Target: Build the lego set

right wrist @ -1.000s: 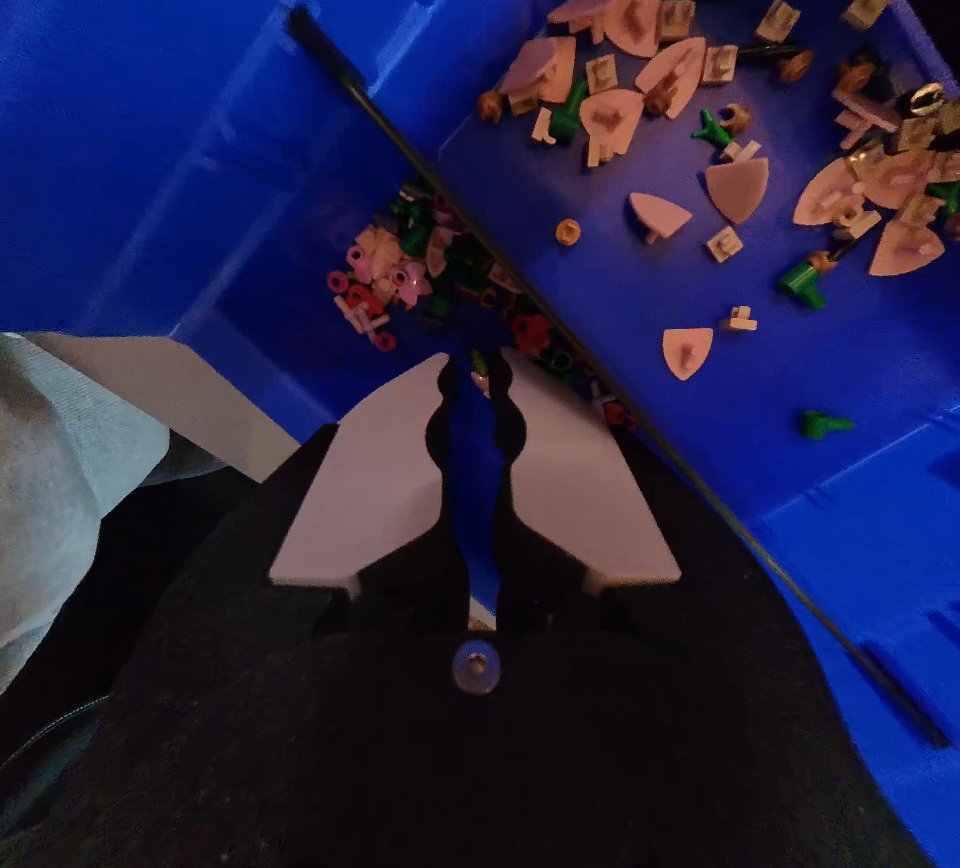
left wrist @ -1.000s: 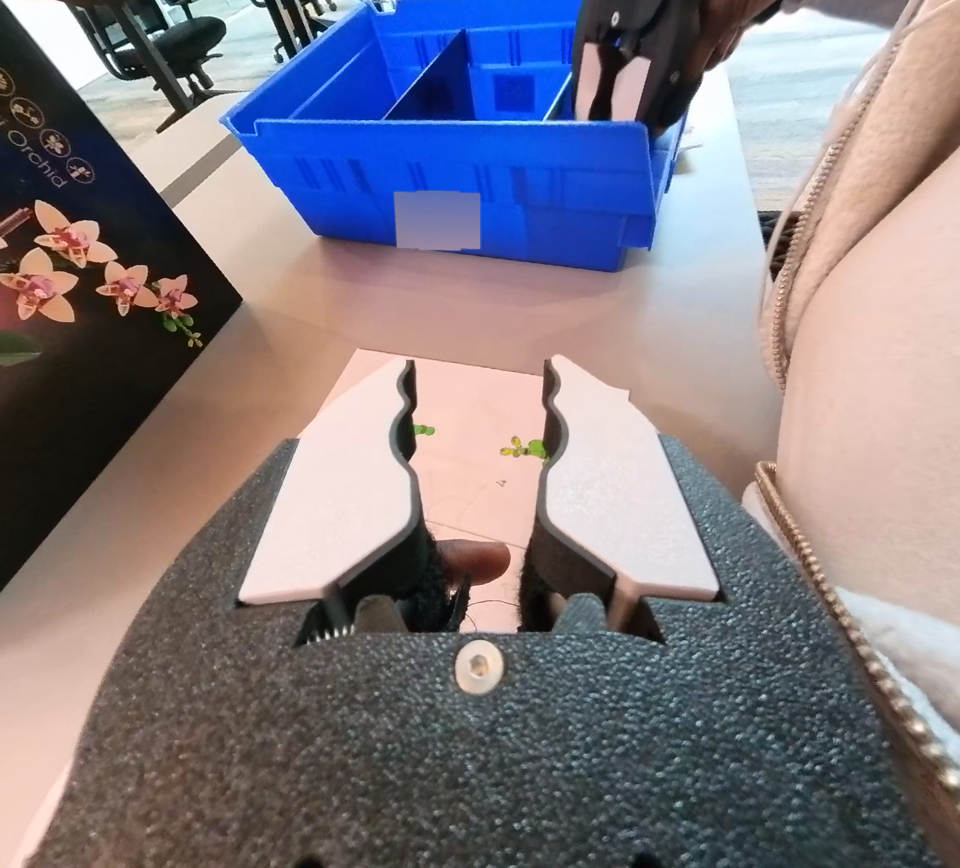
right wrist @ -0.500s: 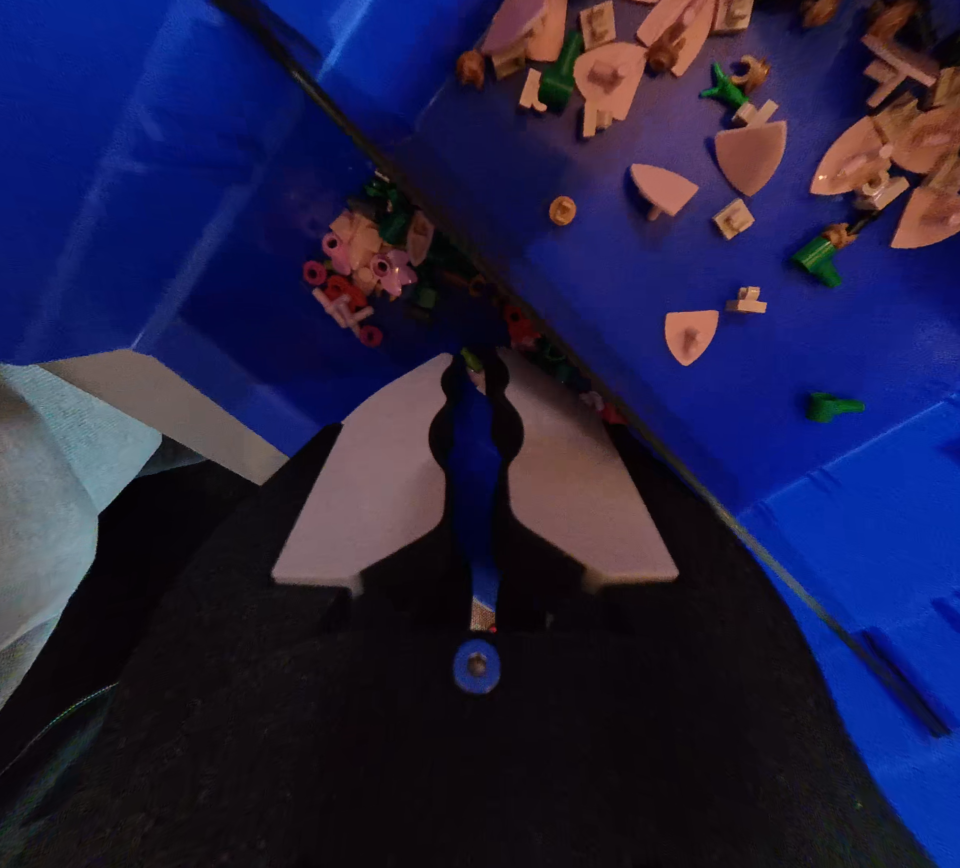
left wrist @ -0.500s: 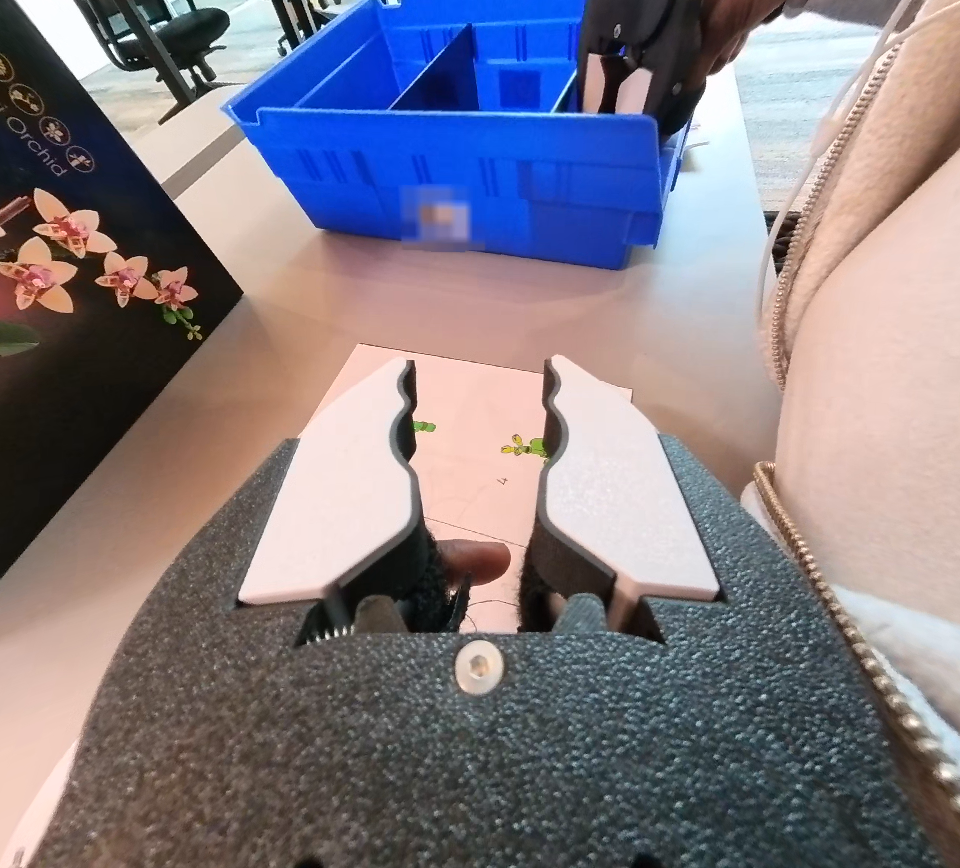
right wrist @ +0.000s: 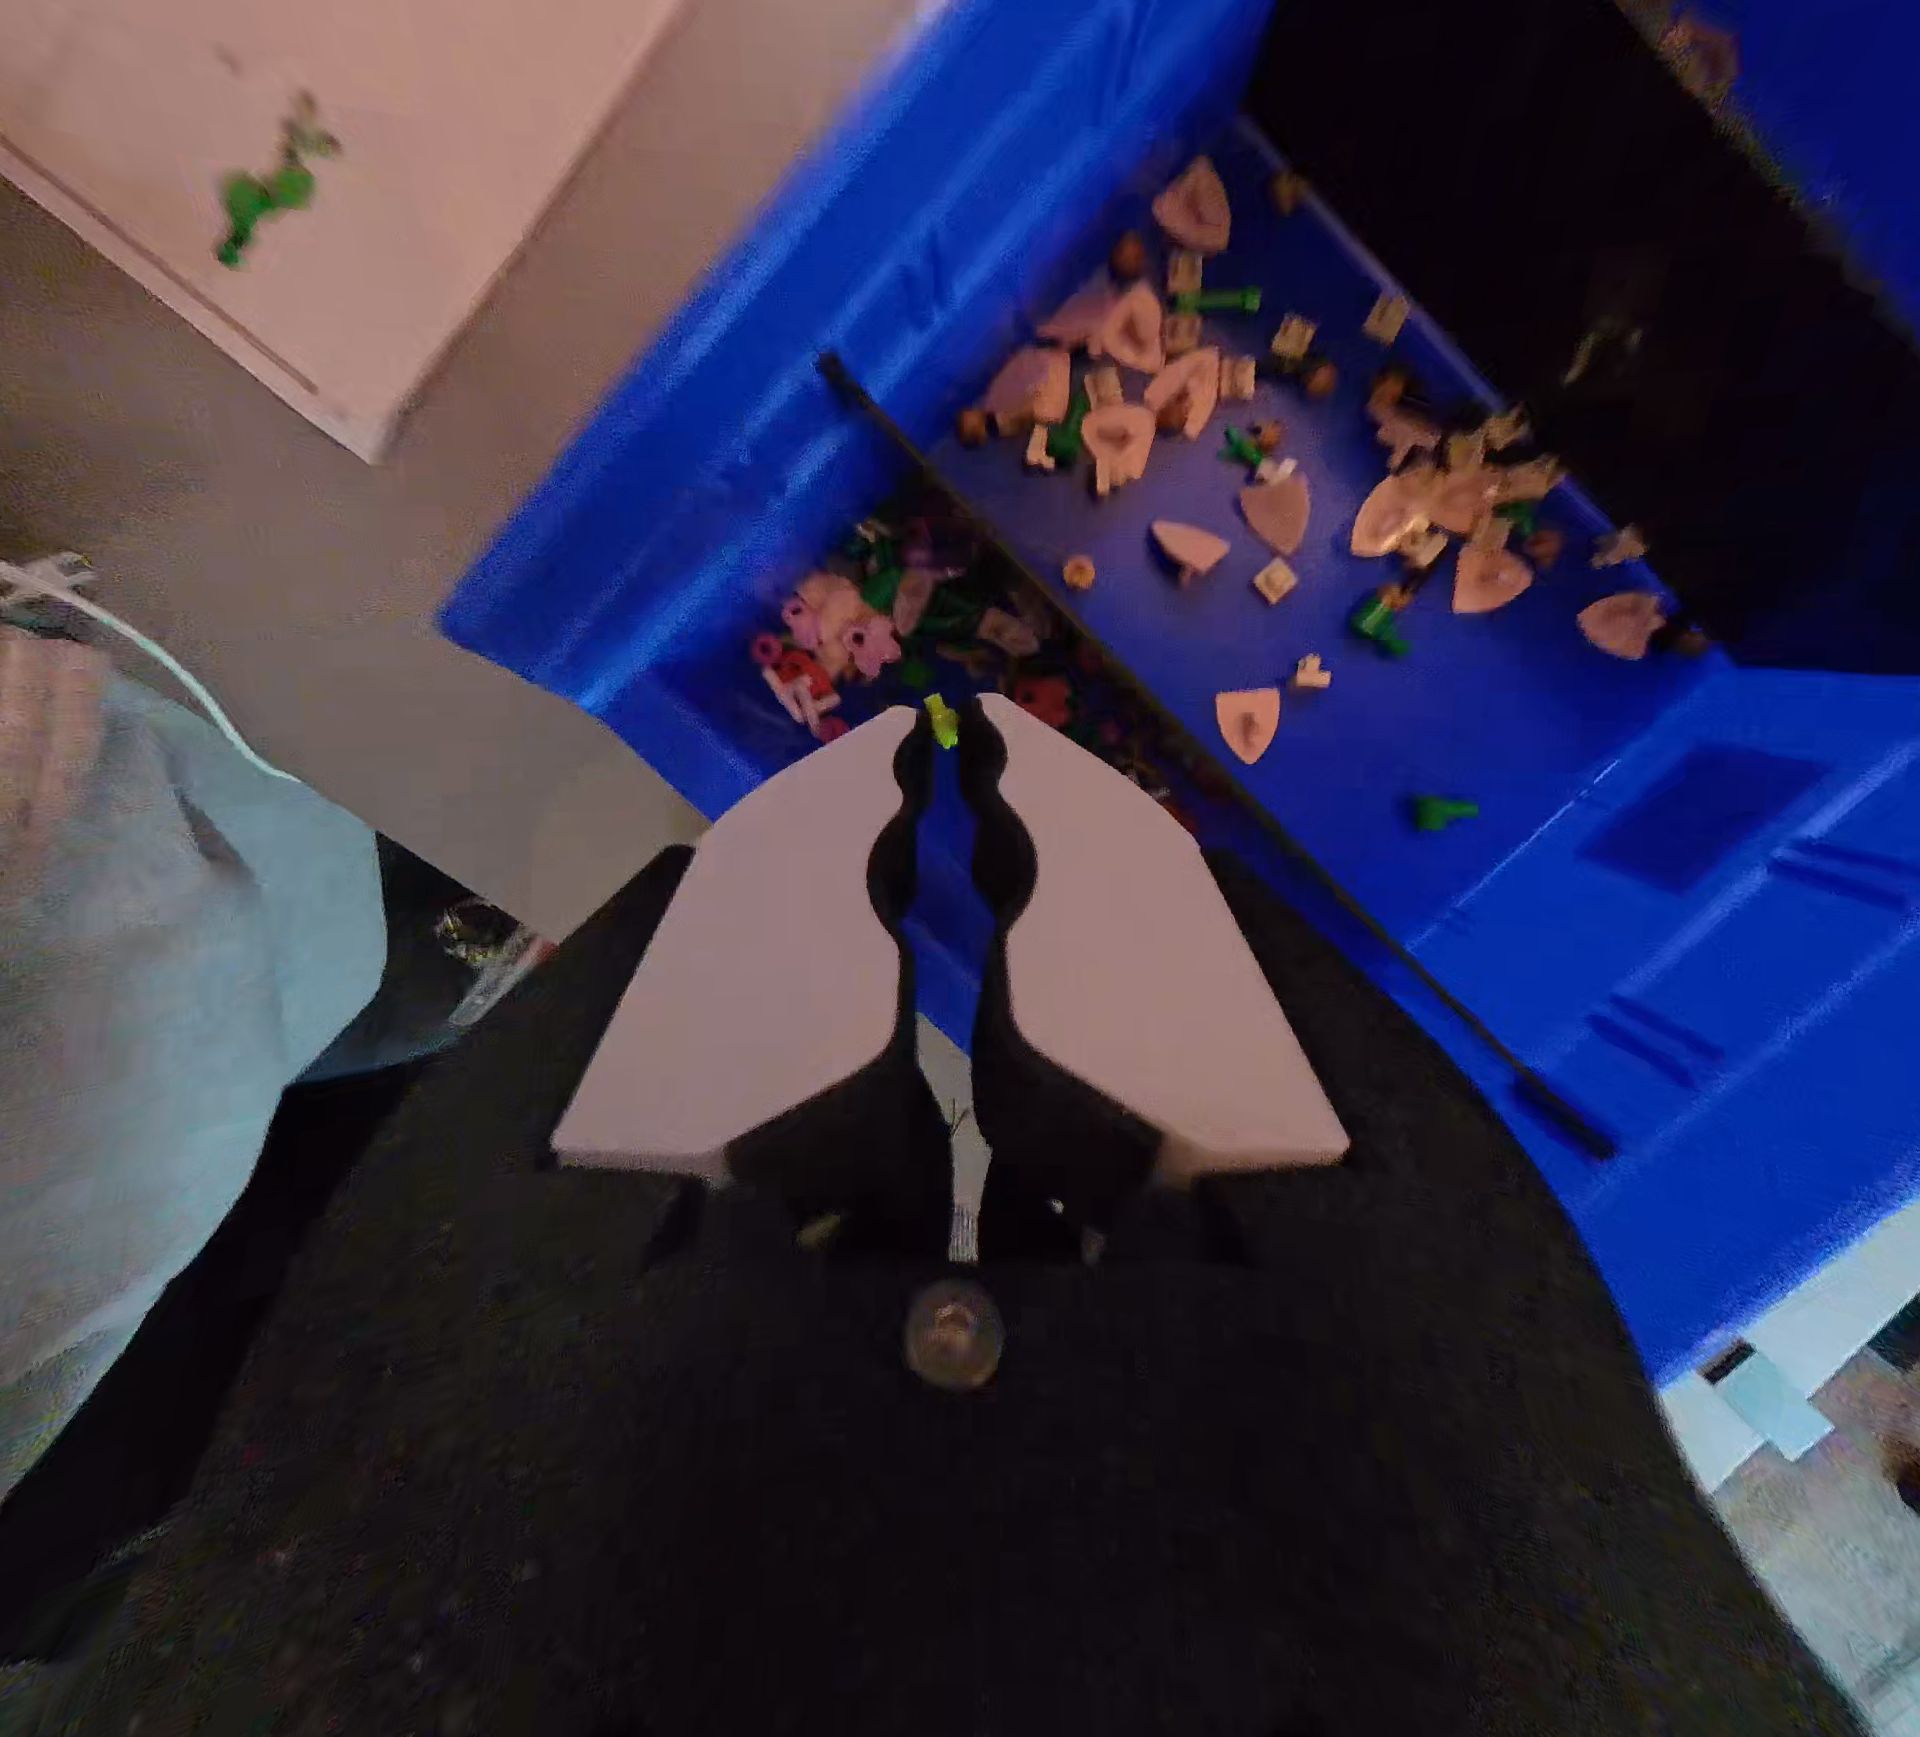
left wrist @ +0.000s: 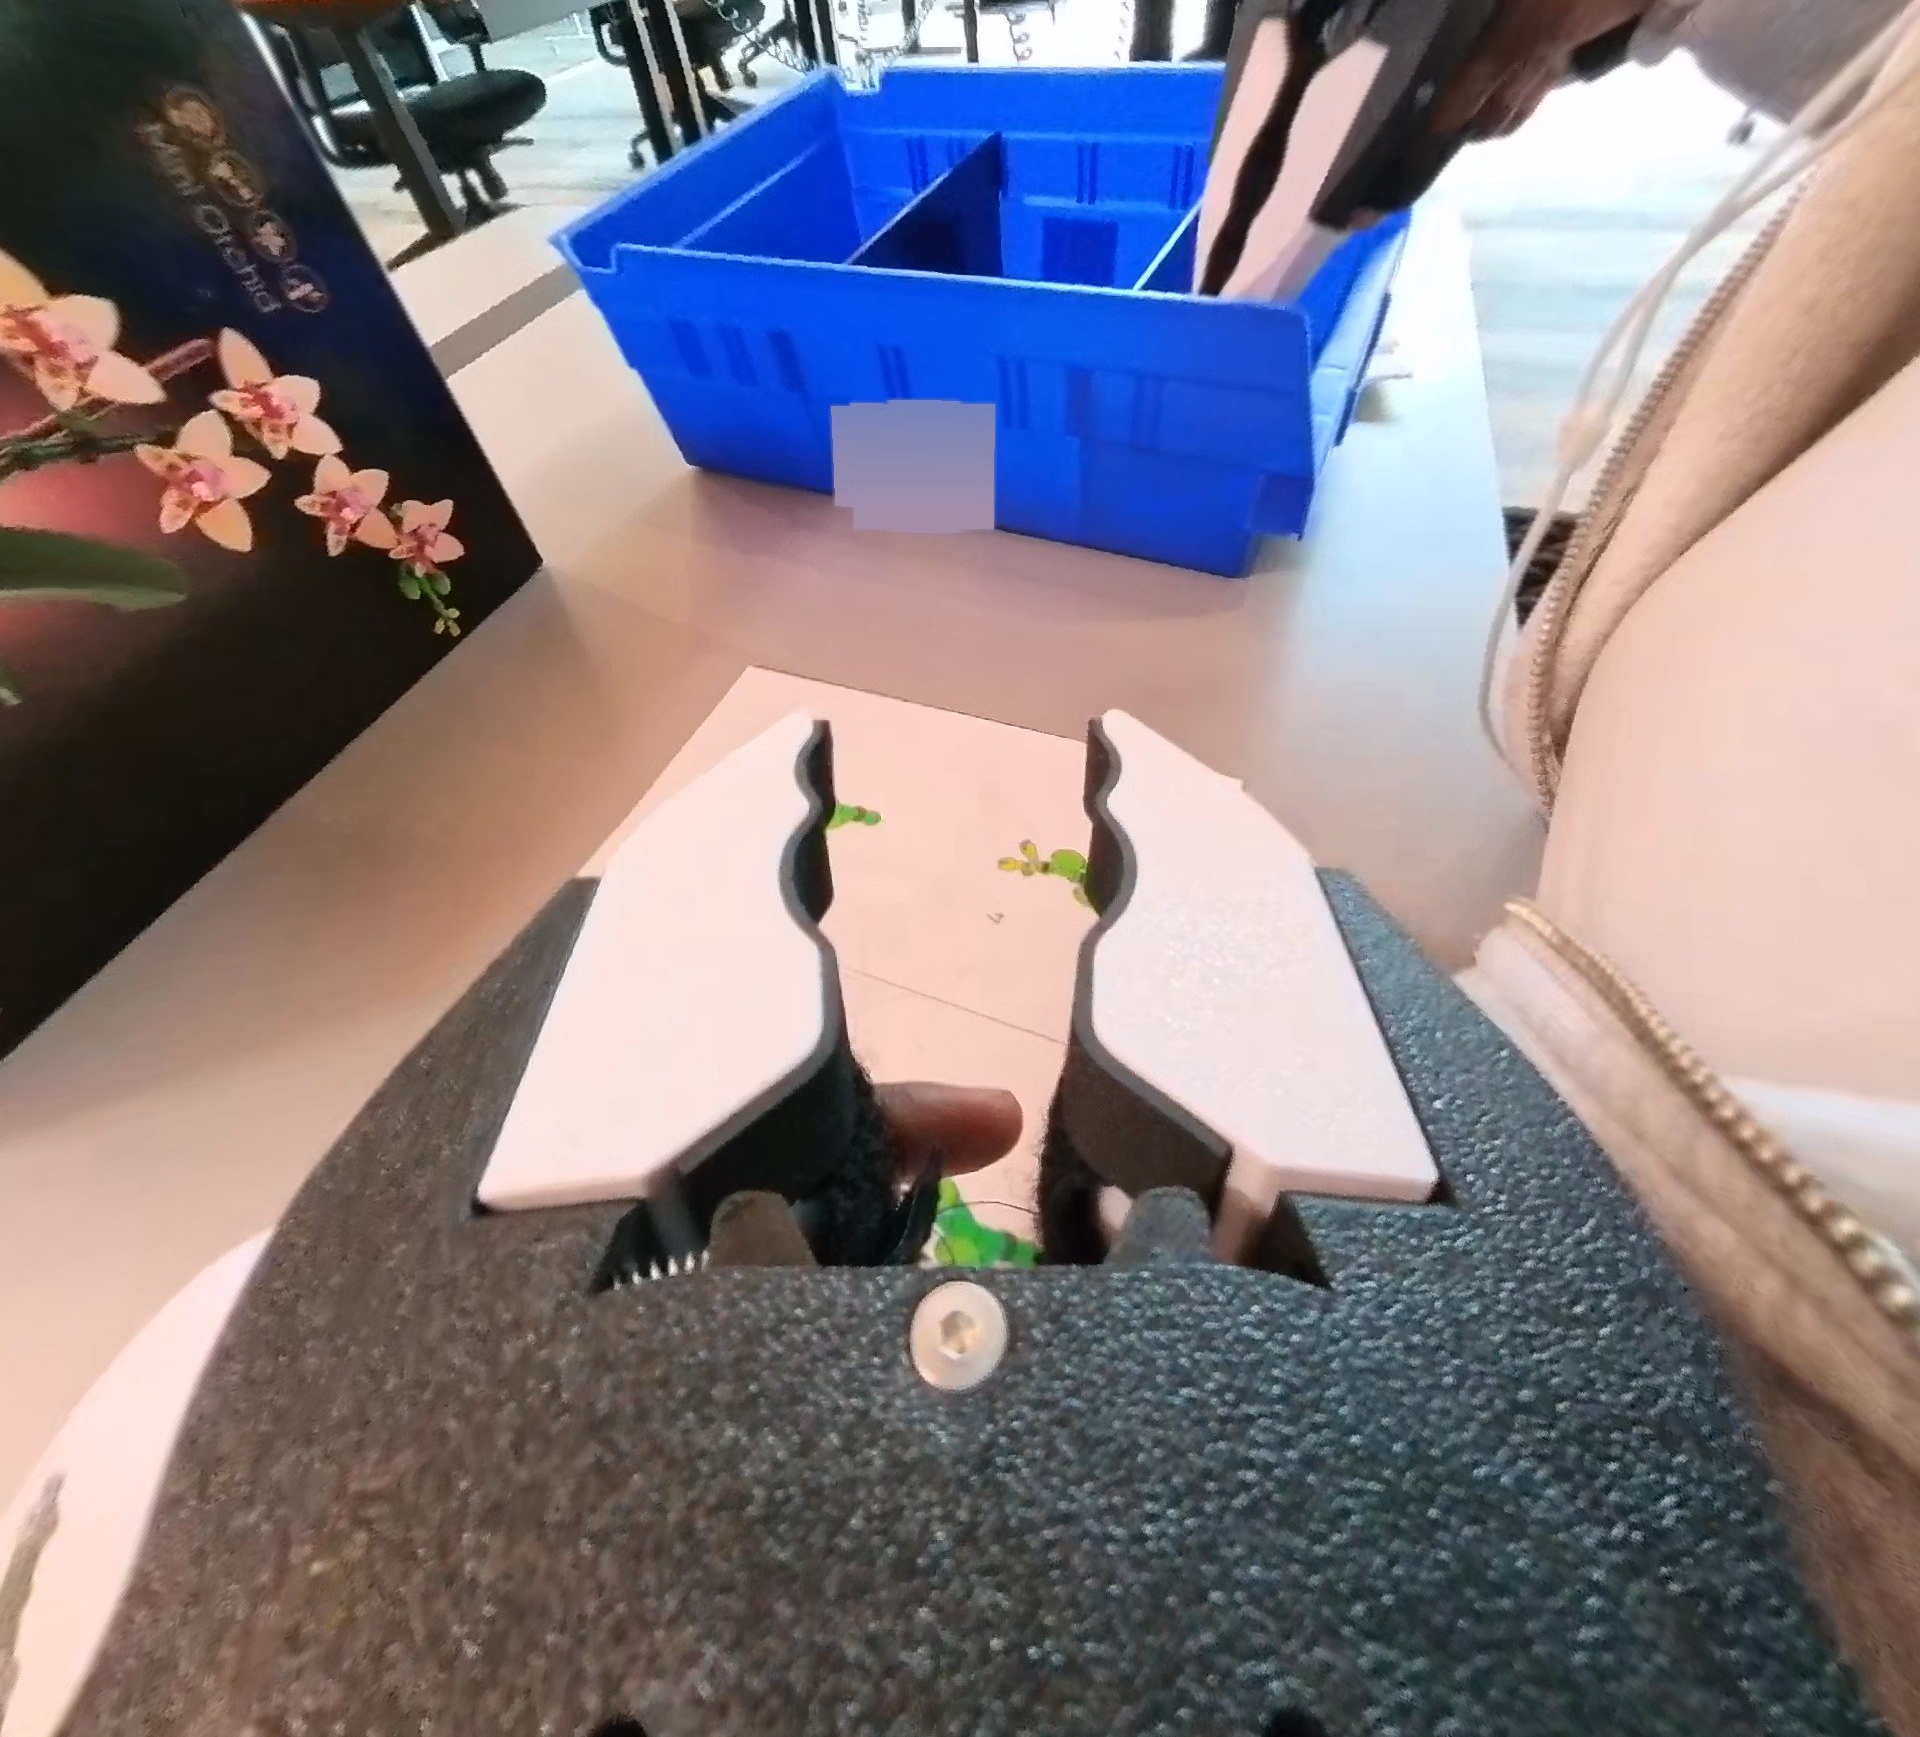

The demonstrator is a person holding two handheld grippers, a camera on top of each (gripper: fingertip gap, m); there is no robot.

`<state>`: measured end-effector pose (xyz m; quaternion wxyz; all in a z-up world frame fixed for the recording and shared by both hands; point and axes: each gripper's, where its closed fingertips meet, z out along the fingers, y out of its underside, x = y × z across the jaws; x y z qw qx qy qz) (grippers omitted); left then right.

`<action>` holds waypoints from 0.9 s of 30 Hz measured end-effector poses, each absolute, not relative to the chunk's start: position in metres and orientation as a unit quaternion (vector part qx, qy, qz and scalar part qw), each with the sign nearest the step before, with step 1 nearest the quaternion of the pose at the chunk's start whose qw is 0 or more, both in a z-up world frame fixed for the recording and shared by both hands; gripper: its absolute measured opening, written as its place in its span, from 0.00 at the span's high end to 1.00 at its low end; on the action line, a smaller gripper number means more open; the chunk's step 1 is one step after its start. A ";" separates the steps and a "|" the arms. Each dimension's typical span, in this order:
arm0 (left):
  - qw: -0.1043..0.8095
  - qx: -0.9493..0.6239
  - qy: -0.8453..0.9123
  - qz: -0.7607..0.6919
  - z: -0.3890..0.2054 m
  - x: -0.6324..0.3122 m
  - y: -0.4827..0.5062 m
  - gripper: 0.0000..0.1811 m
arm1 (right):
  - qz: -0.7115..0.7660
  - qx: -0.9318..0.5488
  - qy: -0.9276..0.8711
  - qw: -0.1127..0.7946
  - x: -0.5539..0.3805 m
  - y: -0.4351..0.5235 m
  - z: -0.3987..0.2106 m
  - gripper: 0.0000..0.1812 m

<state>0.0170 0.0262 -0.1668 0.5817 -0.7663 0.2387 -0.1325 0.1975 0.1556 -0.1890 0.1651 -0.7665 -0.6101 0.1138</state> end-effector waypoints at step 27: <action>0.586 -0.761 0.241 -0.141 -0.179 -0.016 -0.013 0.75 | 0.110 -0.729 -0.654 0.170 0.010 0.100 -0.249 0.97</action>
